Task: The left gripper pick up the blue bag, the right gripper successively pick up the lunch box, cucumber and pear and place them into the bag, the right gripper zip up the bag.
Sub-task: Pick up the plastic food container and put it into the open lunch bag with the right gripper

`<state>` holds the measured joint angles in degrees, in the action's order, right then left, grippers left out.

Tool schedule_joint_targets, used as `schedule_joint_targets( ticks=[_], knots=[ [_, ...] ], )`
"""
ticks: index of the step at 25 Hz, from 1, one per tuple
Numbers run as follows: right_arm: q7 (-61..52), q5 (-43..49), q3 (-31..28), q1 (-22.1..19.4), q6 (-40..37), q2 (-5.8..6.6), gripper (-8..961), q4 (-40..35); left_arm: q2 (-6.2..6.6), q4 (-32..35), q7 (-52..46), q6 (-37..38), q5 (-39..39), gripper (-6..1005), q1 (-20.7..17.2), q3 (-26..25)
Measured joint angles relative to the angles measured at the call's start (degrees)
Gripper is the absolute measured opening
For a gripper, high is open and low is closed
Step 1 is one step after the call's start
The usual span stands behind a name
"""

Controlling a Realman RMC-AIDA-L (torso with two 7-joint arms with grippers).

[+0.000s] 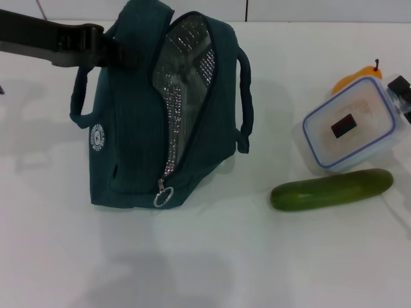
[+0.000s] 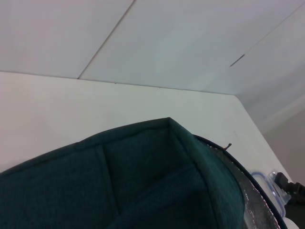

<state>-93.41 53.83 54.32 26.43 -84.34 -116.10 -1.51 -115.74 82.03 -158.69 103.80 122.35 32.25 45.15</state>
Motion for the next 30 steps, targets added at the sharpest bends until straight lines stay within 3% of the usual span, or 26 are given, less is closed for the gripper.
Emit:
schedule_joint_targets(
  ticks=[8, 20, 30],
  knots=[
    [0.1, -0.7, -0.1, 0.2, -1.1, 0.00, 97, -0.2, -0.01, 0.0, 0.0, 0.0, 0.0, 44, 0.0, 0.0],
    [-3.6, -8.5, -0.2, 1.8, -9.1, 0.00, 99, -3.3, -0.17, -0.2, 0.0, 0.0, -0.7, 44, 0.1, 0.1],
    [-7.9, -14.0, 0.2, 12.5, -14.0, -0.11, 100, -5.1, -0.46, -3.8, 0.7, -0.1, -0.8, 44, 2.1, 0.8]
  ],
)
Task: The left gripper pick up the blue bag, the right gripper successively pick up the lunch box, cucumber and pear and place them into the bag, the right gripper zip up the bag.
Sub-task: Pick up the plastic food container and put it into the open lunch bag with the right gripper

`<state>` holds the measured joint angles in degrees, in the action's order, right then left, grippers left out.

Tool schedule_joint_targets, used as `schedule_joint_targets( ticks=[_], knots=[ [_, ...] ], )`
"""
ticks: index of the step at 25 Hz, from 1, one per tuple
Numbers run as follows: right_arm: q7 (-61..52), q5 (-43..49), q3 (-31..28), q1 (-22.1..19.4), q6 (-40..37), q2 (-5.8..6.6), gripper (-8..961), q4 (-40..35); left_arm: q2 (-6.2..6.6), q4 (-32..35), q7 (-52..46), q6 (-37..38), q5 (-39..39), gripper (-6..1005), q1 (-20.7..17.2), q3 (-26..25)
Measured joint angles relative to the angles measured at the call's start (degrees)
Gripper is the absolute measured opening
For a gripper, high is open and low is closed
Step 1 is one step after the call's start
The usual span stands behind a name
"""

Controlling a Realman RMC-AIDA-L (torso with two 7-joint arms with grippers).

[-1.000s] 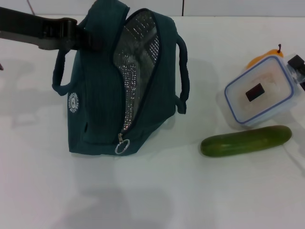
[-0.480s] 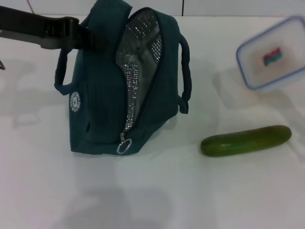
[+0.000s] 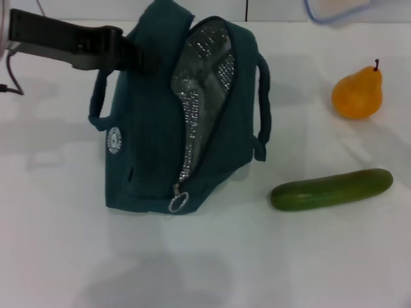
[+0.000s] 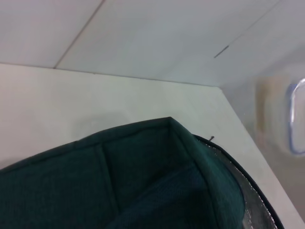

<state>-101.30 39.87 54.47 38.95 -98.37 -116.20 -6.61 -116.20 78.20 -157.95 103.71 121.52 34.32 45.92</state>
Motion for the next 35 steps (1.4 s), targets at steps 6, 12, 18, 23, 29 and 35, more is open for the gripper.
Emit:
schedule_joint_targets(
  ticks=[6, 12, 18, 23, 29, 35],
  knots=[
    [-0.8, 0.2, 1.7, 6.3, -0.1, 0.02, 101, 0.5, -0.39, -2.2, 0.5, -0.3, 0.0, 44, 2.6, 1.0],
    [-0.6, 0.2, 7.1, 9.9, 0.7, 0.01, 102, 2.4, -0.66, -2.7, 0.6, -0.8, 0.0, 44, 3.3, 2.0],
    [0.1, 0.4, 12.8, 7.6, 3.2, 0.02, 103, 3.4, -0.90, -2.8, 0.8, -0.9, 0.0, 44, 3.4, 1.8],
    [0.3, 0.7, 15.0, 3.8, 3.5, 0.02, 104, 2.9, -0.90, -2.8, 0.8, -1.5, 0.0, 44, 3.4, 1.6],
    [2.3, 0.7, 19.1, 2.5, 5.8, 0.02, 105, 2.6, -0.88, -3.9, 1.0, -1.6, -0.5, 44, 3.5, 1.5],
    [2.7, 0.0, 28.4, 2.9, 14.7, 0.02, 106, -4.5, -0.41, -6.6, 2.0, -1.6, -2.4, 44, 3.8, 1.5]
  ],
)
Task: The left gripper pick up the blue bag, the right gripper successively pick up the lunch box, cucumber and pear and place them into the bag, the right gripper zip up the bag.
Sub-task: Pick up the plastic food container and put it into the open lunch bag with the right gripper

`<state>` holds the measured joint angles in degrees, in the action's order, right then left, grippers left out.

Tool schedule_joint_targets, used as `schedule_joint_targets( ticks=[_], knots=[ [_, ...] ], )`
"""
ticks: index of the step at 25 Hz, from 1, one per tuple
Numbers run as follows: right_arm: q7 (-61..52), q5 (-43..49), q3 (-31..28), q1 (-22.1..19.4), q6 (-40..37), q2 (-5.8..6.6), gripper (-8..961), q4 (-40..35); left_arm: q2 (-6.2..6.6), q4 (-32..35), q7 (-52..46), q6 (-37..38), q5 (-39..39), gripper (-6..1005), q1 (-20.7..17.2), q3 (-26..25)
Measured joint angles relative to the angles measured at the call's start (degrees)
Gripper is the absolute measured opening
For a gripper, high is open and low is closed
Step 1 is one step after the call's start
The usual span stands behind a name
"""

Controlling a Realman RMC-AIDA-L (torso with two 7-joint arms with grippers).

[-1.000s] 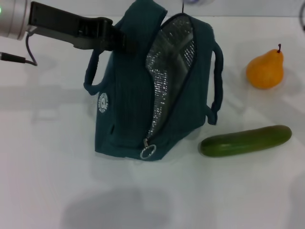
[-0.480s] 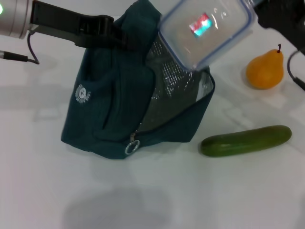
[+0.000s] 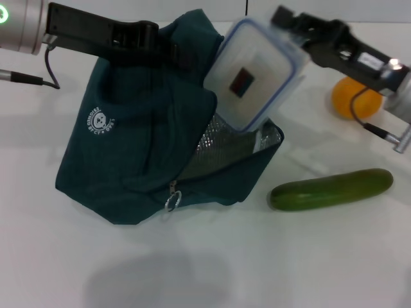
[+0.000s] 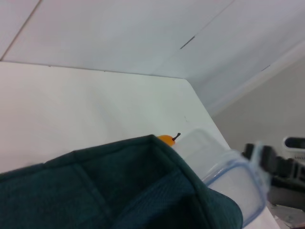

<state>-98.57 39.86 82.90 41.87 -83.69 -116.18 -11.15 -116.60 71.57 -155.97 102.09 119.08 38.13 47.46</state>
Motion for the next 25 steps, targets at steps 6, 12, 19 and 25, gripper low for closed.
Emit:
schedule_joint_targets(
  ticks=[6, 12, 19, 25],
  knots=[
    [0.2, -7.0, 11.9, 0.0, 5.7, -0.01, 107, -6.2, 0.07, -0.3, 0.3, -0.1, -0.2, 44, -0.1, 0.0],
    [1.0, -9.4, 14.3, -0.7, 5.2, -0.01, 108, -7.3, 0.06, -0.5, 0.3, -0.5, -0.4, 44, -0.1, 0.0],
    [1.0, -9.5, 16.3, -1.0, 7.0, -0.01, 109, -7.0, 0.06, -1.6, 0.3, -0.6, -3.1, 44, -0.2, 0.1],
    [1.0, -10.1, 18.0, -1.1, 9.5, -0.01, 110, -7.4, 0.07, -4.1, 1.3, -0.6, -3.9, 44, -0.3, 0.1]
  ],
)
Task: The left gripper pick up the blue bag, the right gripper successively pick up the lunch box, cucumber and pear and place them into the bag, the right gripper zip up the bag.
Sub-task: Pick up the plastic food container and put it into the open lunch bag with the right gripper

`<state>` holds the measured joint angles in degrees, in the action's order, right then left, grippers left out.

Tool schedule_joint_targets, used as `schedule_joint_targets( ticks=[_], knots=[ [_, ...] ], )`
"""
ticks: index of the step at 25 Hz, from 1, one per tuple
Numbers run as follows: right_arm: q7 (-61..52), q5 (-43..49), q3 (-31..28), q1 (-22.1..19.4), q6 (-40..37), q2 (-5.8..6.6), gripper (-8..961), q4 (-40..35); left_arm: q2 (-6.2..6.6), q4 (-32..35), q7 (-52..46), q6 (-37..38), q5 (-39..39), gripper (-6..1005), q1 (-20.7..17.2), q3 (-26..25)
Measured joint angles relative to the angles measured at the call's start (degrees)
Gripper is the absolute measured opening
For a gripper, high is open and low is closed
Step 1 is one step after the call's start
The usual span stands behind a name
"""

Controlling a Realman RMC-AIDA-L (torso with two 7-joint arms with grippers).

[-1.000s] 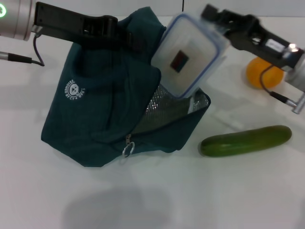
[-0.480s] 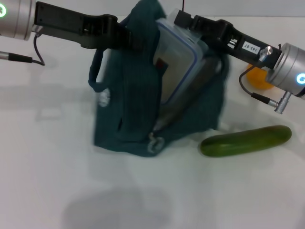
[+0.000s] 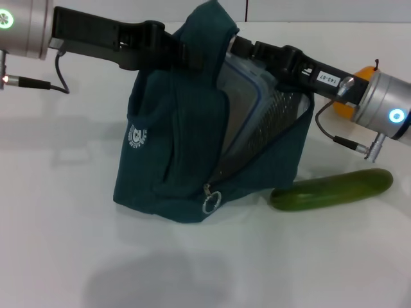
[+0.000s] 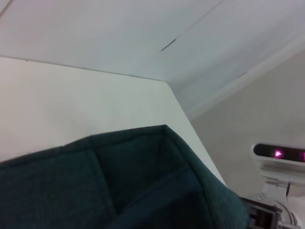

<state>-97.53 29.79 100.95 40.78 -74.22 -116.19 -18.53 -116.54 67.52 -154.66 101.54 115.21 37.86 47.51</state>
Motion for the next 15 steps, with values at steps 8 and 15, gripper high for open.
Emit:
schedule_joint_targets(
  ticks=[8, 15],
  knots=[
    [1.8, -0.4, 1.4, -0.8, 1.1, 0.00, 111, -2.8, 0.27, -0.2, 0.4, 0.0, 0.0, 44, 0.0, 0.0],
    [5.3, -0.8, -0.2, -3.0, -1.9, 0.04, 199, -3.1, 0.47, 0.1, 0.4, 0.0, 0.1, 44, -0.1, 0.0]
  ],
)
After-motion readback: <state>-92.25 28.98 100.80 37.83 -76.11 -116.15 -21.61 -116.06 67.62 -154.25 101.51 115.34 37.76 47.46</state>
